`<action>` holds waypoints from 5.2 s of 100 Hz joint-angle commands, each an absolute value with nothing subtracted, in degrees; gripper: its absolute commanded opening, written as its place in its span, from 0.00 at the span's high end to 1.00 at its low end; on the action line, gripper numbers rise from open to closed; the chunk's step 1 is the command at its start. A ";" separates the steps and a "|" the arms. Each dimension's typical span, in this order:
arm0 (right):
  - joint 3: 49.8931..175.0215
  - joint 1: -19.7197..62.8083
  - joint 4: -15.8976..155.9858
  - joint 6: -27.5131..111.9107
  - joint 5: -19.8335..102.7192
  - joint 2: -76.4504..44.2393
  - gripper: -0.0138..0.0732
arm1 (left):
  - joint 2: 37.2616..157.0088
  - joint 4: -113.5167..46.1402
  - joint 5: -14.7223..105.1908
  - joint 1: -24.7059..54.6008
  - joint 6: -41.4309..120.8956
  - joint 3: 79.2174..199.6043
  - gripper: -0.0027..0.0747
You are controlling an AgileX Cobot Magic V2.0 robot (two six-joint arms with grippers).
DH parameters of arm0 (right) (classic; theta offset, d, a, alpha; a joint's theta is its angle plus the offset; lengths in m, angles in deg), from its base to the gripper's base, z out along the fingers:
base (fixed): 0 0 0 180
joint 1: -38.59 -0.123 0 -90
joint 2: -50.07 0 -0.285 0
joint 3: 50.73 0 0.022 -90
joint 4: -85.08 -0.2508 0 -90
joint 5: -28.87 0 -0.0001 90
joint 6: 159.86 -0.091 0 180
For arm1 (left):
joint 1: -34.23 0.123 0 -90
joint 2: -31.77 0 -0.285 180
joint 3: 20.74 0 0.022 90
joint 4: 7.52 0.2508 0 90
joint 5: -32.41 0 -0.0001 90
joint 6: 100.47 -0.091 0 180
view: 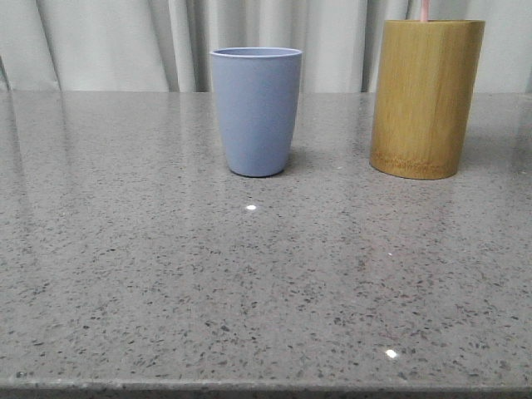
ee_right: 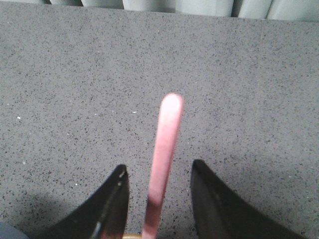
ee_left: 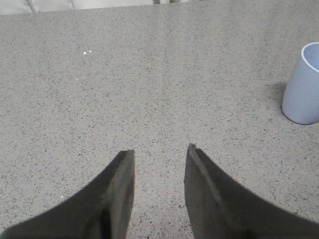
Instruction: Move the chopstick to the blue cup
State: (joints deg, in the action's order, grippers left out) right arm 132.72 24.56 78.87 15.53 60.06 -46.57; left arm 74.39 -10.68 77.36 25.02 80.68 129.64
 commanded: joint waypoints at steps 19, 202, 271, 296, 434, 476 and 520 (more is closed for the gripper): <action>135.04 24.74 78.64 15.63 55.38 -44.47 0.79 | 74.37 -10.58 73.10 25.19 81.34 131.06 0.65; 153.36 6.03 77.32 17.82 52.27 -53.19 0.96 | 74.37 -10.49 73.44 25.19 81.34 131.06 0.65; 153.36 6.03 77.32 17.82 54.25 -53.63 0.59 | 74.37 -10.49 73.44 25.19 81.34 131.06 0.65; 153.24 6.21 77.91 17.82 54.67 -51.68 0.59 | 74.37 -10.49 73.44 25.19 81.34 131.06 0.65; 94.45 21.63 81.16 17.29 43.11 8.38 0.88 | 73.65 -10.36 72.90 25.19 81.86 130.97 0.67; 87.08 21.63 81.47 17.29 42.97 17.34 0.95 | 70.72 -10.36 72.91 25.19 81.86 129.82 0.99; 86.91 21.63 81.47 17.29 42.69 17.63 0.95 | 70.72 -10.36 73.03 25.19 81.86 129.82 0.99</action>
State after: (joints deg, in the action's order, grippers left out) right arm 85.48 21.16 80.96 17.17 47.68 17.81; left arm 70.53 -10.13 77.36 25.02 81.33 128.40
